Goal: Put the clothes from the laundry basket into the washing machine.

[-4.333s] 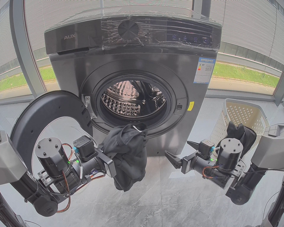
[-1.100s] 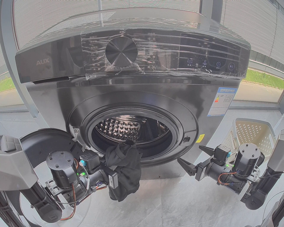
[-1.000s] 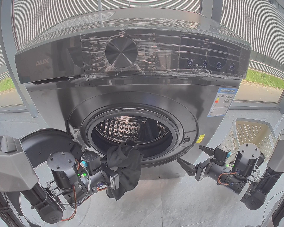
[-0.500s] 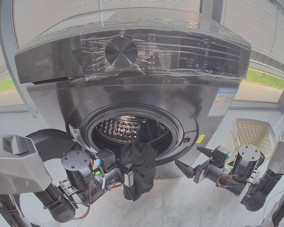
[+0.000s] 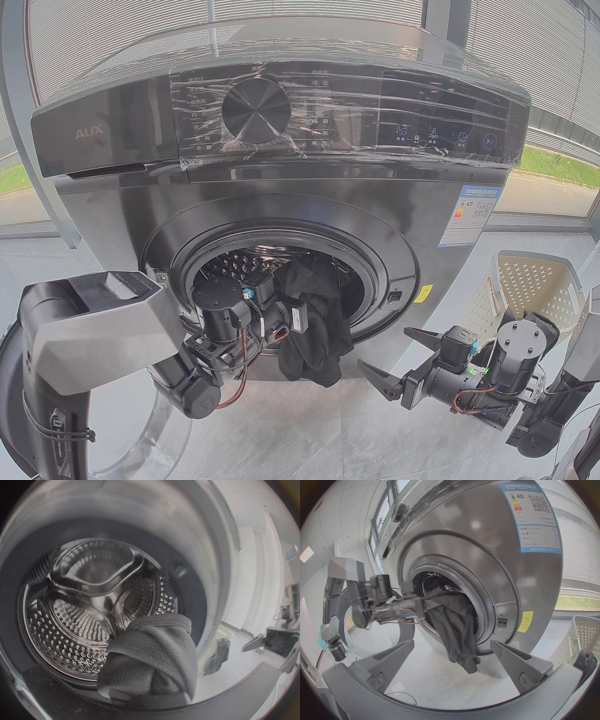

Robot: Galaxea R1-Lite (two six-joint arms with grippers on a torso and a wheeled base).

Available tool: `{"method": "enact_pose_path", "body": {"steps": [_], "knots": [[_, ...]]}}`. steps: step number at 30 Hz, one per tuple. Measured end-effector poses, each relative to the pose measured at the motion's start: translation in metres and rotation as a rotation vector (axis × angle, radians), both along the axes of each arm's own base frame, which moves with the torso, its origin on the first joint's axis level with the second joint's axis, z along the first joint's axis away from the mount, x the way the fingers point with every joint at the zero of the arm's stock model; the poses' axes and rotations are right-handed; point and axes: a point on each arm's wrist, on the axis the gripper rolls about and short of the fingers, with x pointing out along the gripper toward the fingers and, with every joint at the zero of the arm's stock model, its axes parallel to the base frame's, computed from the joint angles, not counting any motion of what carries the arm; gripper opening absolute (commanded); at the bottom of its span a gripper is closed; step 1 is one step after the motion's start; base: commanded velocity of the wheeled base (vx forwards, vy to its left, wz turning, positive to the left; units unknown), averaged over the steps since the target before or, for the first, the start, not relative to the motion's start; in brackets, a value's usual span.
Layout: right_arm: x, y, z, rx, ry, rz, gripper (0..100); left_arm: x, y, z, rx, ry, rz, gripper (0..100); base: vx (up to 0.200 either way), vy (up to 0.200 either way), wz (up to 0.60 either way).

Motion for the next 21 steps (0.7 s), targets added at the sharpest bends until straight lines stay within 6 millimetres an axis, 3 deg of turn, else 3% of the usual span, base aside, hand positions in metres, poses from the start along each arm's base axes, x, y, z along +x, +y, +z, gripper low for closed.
{"method": "enact_pose_path", "body": {"steps": [6,21], "knots": [[-0.003,0.002,-0.002,-0.006,0.008,0.016,100,0.028,0.006,-0.026,0.033,0.062,0.045,0,0.0,0.0,0.0],[-0.003,0.003,-0.005,-0.016,0.018,0.017,100,0.079,-0.006,-0.033,0.037,0.141,0.084,0,0.0,0.0,0.0]]}}
